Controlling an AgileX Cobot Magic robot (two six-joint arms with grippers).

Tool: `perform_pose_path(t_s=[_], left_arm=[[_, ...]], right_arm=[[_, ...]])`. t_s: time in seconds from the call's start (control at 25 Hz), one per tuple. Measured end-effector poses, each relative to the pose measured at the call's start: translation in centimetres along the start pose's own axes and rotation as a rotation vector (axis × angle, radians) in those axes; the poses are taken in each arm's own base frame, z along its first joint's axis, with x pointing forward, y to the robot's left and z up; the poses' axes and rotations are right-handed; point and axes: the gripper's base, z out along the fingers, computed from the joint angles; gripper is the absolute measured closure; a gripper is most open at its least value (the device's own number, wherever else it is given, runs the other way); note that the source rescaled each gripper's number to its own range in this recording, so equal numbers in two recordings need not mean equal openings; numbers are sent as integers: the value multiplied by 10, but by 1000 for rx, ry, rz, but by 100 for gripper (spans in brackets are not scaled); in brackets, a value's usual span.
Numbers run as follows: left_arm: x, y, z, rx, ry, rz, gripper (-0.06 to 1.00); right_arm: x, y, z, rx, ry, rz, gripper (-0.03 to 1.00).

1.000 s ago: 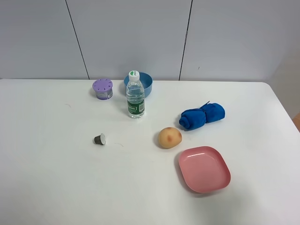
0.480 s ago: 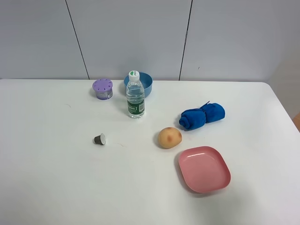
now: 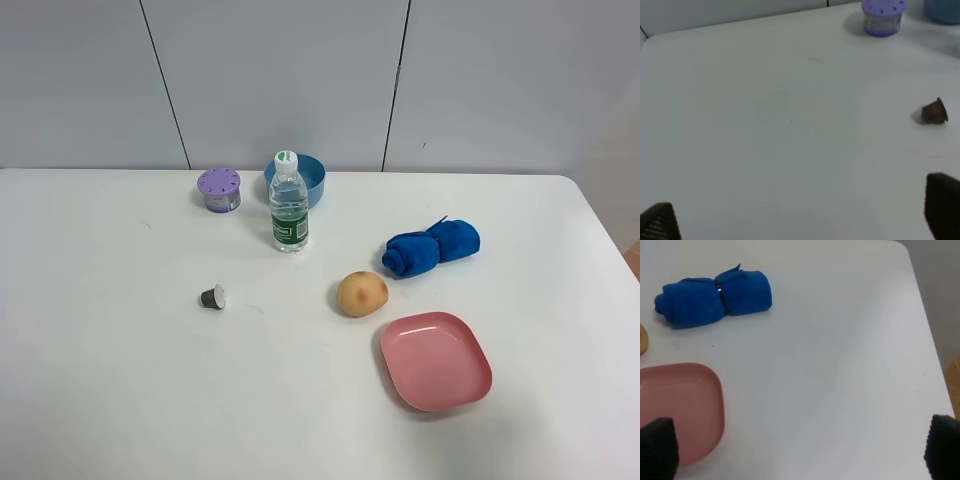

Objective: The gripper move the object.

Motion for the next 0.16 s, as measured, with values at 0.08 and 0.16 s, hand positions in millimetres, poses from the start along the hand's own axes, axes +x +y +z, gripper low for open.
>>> perform_pose_path(t_s=[0.08,0.16], left_arm=[[0,0,0,0,0,0,-5],[0,0,0,0,0,0,-5]], right_arm=[[0,0,0,0,0,0,-3],[0,0,0,0,0,0,-3]])
